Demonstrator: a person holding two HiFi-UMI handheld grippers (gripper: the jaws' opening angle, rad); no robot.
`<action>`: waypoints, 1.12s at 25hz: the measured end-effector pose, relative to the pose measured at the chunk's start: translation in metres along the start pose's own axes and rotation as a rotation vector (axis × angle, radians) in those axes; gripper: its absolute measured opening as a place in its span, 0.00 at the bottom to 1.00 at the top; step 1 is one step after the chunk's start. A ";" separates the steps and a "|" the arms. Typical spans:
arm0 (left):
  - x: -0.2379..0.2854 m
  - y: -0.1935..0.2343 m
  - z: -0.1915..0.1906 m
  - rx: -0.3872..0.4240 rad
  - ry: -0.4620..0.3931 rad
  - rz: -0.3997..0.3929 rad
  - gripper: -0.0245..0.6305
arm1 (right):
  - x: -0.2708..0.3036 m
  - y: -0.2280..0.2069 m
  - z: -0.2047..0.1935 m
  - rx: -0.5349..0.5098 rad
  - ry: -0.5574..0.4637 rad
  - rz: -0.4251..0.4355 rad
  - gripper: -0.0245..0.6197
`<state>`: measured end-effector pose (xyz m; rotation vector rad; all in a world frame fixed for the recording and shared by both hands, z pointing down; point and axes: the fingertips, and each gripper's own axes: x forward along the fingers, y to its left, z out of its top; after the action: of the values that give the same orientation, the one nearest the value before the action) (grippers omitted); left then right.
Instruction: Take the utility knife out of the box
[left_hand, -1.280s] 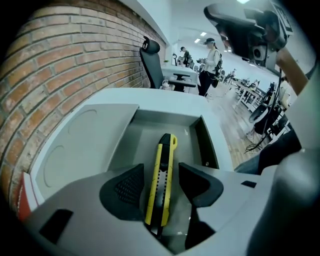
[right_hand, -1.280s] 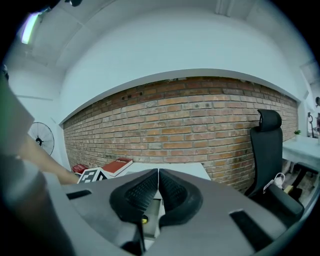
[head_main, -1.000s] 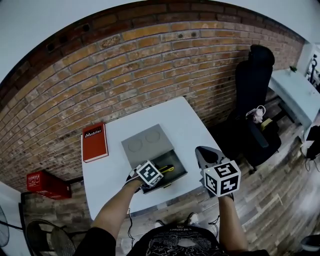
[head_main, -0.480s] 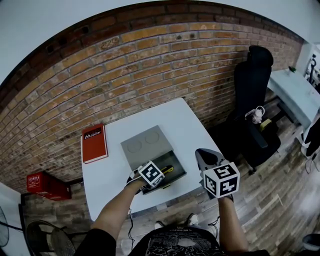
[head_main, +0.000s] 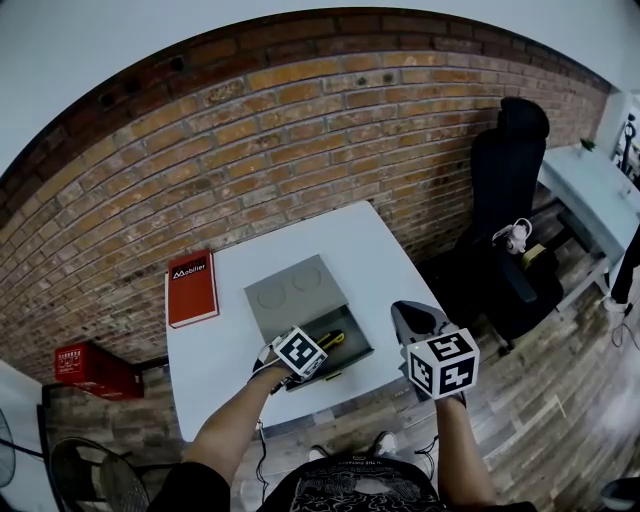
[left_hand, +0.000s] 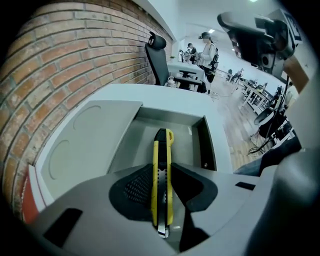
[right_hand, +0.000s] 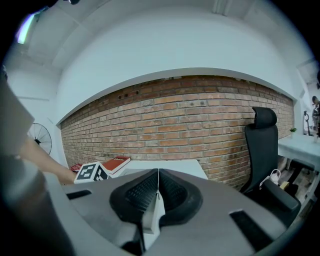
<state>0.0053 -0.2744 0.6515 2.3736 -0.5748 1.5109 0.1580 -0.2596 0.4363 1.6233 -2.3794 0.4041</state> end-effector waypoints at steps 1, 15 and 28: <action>-0.003 0.002 0.002 -0.003 -0.016 0.011 0.23 | 0.001 0.001 0.000 0.000 0.000 0.002 0.07; -0.059 0.019 0.043 -0.082 -0.253 0.121 0.23 | 0.013 0.017 0.004 -0.024 0.002 0.056 0.07; -0.132 0.037 0.078 -0.151 -0.476 0.248 0.23 | 0.023 0.034 0.015 -0.037 -0.014 0.109 0.07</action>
<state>0.0002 -0.3161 0.4994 2.6193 -1.0804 0.9285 0.1173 -0.2725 0.4268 1.4902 -2.4782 0.3674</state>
